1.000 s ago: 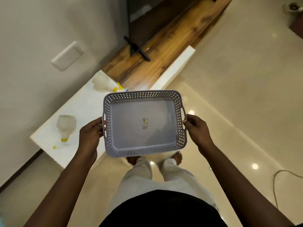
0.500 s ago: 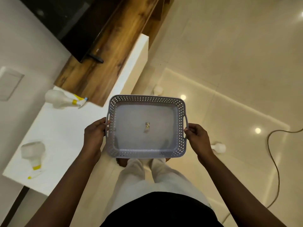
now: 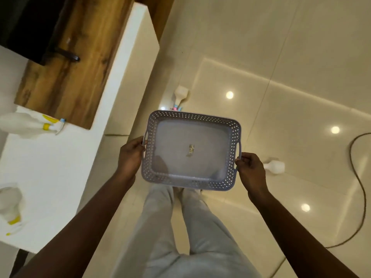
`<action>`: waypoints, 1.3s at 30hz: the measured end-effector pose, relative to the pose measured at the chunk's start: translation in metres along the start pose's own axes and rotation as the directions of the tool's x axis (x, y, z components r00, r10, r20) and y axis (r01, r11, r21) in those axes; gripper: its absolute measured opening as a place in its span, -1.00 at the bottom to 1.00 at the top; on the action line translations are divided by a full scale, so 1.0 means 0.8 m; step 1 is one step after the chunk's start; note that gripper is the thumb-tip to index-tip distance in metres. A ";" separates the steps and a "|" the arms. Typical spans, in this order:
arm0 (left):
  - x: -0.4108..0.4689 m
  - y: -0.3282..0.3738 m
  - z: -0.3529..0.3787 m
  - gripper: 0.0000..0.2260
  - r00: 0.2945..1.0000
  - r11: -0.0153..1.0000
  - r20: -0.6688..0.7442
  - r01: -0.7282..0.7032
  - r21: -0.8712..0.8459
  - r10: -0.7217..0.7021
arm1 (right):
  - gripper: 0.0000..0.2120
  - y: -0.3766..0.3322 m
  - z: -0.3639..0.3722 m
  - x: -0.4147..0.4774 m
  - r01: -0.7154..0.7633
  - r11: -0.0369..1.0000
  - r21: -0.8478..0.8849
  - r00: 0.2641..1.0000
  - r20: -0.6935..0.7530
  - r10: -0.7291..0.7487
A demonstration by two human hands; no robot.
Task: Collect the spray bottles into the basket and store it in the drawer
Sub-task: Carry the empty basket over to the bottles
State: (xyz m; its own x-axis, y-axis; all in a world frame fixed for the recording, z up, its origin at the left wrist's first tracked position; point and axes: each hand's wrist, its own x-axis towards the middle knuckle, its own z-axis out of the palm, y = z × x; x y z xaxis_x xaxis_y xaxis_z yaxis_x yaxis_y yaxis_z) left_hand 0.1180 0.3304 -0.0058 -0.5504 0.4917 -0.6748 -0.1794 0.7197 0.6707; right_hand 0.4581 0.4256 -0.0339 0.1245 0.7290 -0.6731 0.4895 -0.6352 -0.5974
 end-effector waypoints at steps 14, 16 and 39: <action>0.273 -0.198 0.227 -0.83 0.988 0.973 0.142 0.027 0.230 -0.061 | -0.70 0.251 0.091 0.288 -0.195 0.978 0.073 0.962 -0.181 0.205; 0.302 -0.224 0.251 -0.80 0.984 0.966 0.159 0.038 0.255 -0.081 | -0.68 0.281 0.107 0.320 -0.222 0.972 0.078 0.953 -0.192 0.234; 0.438 -0.330 0.313 -0.77 0.960 0.914 0.229 0.058 0.402 -0.162 | -0.69 0.379 0.183 0.429 -0.316 0.948 0.027 0.931 -0.186 0.315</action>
State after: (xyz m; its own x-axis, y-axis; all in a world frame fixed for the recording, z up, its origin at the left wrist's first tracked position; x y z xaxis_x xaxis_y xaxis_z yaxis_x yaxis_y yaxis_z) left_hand 0.1767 0.4356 -0.4963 -0.3126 0.4676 -0.8268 0.1322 0.8834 0.4496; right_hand 0.5228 0.4452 -0.5100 0.4306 0.5255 -0.7338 0.4018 -0.8396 -0.3655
